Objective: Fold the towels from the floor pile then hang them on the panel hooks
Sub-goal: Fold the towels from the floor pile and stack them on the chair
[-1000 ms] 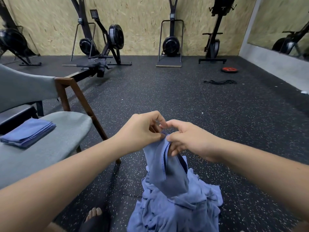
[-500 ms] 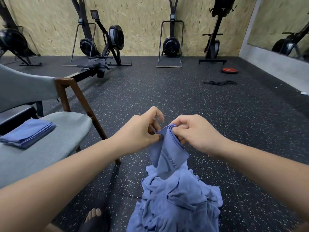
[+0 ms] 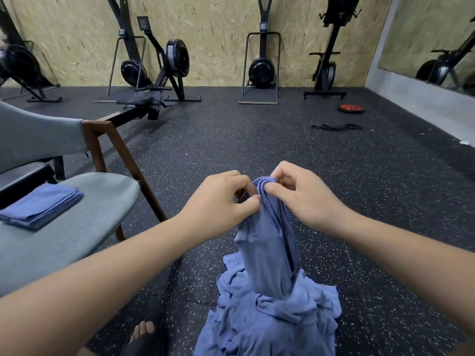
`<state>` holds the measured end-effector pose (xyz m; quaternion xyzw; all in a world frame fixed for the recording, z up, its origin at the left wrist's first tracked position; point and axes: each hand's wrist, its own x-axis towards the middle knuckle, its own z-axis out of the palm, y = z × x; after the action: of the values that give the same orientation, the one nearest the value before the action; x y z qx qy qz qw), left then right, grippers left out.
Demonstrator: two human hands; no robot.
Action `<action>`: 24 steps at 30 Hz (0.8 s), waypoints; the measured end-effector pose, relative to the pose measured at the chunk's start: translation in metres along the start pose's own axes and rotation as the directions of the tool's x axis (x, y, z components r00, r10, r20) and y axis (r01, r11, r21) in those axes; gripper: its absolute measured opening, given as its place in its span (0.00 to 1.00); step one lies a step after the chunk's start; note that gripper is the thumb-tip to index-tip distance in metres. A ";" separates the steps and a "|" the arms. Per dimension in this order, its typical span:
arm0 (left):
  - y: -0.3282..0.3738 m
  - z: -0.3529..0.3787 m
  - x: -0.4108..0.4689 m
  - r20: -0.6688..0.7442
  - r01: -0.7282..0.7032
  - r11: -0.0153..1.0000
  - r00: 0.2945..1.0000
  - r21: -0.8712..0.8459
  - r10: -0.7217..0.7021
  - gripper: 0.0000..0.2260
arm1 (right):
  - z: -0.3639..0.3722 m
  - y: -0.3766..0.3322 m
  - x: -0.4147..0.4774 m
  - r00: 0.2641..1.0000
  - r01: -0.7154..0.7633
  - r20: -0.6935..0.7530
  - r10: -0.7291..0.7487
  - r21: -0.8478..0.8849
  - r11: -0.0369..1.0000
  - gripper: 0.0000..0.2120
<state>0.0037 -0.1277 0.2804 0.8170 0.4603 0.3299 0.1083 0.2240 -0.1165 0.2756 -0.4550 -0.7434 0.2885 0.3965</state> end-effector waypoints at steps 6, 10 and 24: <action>-0.004 0.009 0.000 0.037 -0.004 0.988 0.999 0.151 -0.002 0.19 | 0.002 -0.001 -0.002 0.996 0.062 0.068 -0.062 -0.004 0.998 0.05; -0.016 -0.001 0.004 0.153 -0.048 0.984 0.988 0.170 0.021 0.13 | -0.005 0.004 0.001 0.998 0.043 0.038 -0.043 0.006 0.999 0.04; -0.040 -0.041 0.009 0.163 0.094 0.995 0.983 -0.026 -0.089 0.03 | -0.024 0.014 0.002 0.999 -0.009 0.047 0.016 -0.139 0.990 0.04</action>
<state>-0.0467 -0.1031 0.2961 0.8172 0.4814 0.2648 0.1740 0.2497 -0.1071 0.2780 -0.4791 -0.7680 0.2493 0.3443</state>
